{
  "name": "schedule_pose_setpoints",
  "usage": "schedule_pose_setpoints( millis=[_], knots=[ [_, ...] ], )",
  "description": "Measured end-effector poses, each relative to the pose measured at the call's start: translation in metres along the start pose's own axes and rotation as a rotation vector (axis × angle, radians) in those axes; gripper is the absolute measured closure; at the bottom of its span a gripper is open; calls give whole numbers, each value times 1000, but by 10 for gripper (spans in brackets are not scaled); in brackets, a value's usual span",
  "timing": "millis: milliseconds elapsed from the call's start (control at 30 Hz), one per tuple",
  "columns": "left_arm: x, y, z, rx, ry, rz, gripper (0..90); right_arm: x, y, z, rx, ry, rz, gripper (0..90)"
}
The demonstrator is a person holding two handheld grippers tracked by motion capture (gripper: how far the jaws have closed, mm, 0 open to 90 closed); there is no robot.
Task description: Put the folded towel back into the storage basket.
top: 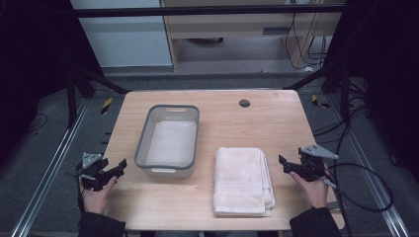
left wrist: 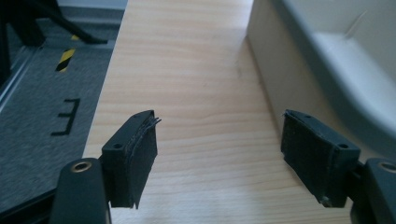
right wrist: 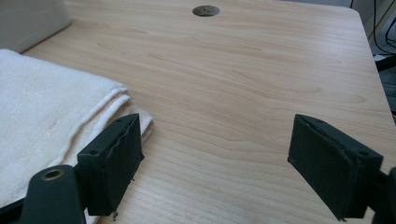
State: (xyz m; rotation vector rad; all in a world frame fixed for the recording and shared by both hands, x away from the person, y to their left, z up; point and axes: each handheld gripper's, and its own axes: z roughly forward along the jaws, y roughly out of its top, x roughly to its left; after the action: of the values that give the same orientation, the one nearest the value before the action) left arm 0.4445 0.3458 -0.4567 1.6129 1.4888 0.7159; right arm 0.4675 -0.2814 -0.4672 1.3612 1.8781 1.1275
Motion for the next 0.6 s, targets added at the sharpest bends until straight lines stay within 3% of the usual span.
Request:
schedule_pose_setpoints(
  millis=[67, 300, 433, 600],
  knots=[
    [-5, 2, -6, -21, -9, 21, 272, 1, 3, -2, 0, 7, 14, 160],
    [-14, 7, -13, -57, -28, 34, 286, 1, 11, -7, -10, 55, 55, 109],
    [-17, 10, -16, -63, -39, 31, 300, 4, 14, -8, -6, 87, 37, 57],
    [-24, 15, -21, -92, -60, 27, 320, 7, 18, -9, -12, 102, 16, 144]
  ],
)
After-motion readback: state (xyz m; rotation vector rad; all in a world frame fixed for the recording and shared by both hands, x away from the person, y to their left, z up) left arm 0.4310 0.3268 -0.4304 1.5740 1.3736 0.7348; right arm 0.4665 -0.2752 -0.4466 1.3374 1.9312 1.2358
